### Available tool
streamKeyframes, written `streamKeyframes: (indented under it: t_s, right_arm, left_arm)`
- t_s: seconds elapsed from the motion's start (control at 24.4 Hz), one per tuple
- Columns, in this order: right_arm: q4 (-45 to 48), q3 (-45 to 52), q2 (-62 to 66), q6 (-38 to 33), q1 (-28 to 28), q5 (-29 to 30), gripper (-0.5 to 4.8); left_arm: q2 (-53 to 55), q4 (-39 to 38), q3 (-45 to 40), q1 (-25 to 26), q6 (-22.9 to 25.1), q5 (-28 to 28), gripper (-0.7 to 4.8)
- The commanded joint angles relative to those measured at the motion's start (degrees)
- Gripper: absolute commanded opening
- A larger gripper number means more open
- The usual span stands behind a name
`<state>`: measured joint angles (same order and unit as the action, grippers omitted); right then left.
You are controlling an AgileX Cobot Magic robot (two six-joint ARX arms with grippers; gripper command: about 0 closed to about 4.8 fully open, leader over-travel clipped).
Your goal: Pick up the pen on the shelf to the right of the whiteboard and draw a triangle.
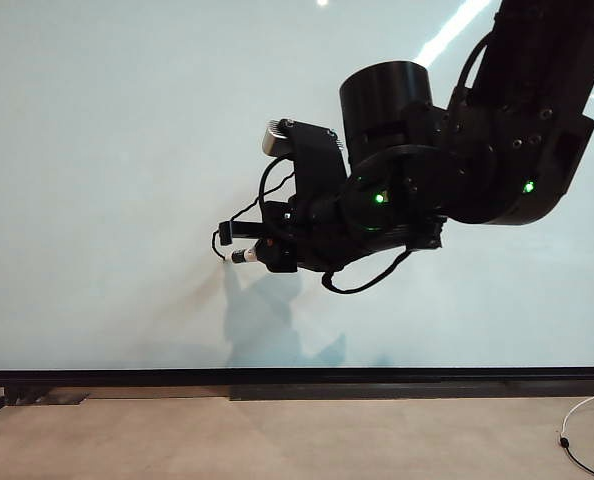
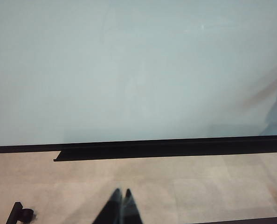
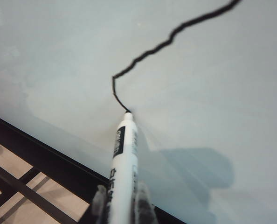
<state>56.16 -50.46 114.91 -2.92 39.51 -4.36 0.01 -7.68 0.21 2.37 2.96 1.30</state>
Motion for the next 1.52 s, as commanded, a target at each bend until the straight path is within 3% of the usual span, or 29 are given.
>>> streamKeyframes:
  t_s: [0.04,1.52]
  right_arm:
    - [1.09,0.37,-1.09,0.63,-1.49,-1.64,-0.07]
    - [4.13,8.15,-6.97,4.66,-7.02,-2.12,-0.07]
  left_arm:
    - [0.00,0.42,0.22,-0.02,0.02,0.00,-0.05]
    - [0.00,0.42,0.22,-0.02,0.02,0.02,-0.05]
